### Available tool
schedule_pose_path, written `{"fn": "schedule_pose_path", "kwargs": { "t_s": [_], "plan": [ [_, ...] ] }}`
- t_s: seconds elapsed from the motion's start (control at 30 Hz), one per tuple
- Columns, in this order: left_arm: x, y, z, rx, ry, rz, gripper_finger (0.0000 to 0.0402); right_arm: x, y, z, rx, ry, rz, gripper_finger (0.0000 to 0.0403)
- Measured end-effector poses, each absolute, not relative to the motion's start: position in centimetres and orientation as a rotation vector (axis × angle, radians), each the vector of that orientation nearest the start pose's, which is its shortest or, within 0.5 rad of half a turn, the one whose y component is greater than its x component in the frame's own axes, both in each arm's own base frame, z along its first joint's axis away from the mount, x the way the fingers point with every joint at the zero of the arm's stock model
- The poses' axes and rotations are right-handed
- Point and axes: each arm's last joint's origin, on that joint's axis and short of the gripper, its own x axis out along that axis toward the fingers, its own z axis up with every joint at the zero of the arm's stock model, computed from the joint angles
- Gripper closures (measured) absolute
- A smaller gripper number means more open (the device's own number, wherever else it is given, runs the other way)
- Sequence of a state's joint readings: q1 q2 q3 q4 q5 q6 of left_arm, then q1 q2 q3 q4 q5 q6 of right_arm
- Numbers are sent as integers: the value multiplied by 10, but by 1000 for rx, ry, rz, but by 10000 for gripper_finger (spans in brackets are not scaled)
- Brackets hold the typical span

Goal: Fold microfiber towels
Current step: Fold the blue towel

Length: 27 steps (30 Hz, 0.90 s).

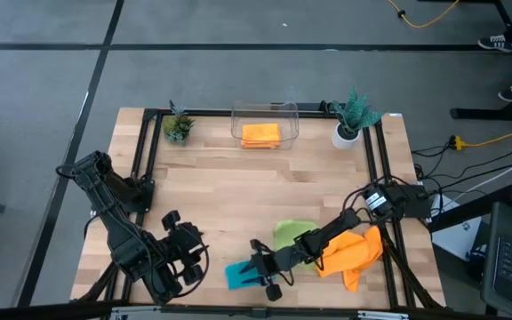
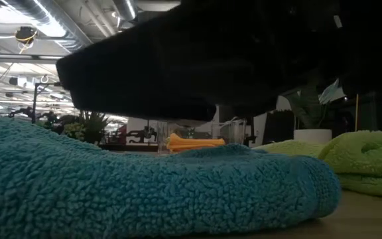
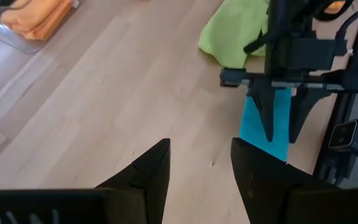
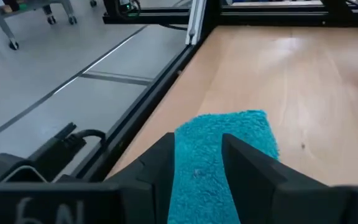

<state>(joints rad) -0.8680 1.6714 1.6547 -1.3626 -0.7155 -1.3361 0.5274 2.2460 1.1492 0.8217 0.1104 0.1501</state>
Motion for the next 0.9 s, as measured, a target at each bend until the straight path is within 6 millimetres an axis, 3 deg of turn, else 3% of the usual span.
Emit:
{"fn": "schedule_pose_path", "kwargs": {
  "t_s": [0.57, 0.9],
  "plan": [
    [215, -225, 334, -259, 793, 477, 240, 384, 210, 68, -21, 472, 362, 267],
    [215, -225, 334, -260, 792, 477, 240, 409, 153, 66, -11, 468, 139, 267]
  ]
}}
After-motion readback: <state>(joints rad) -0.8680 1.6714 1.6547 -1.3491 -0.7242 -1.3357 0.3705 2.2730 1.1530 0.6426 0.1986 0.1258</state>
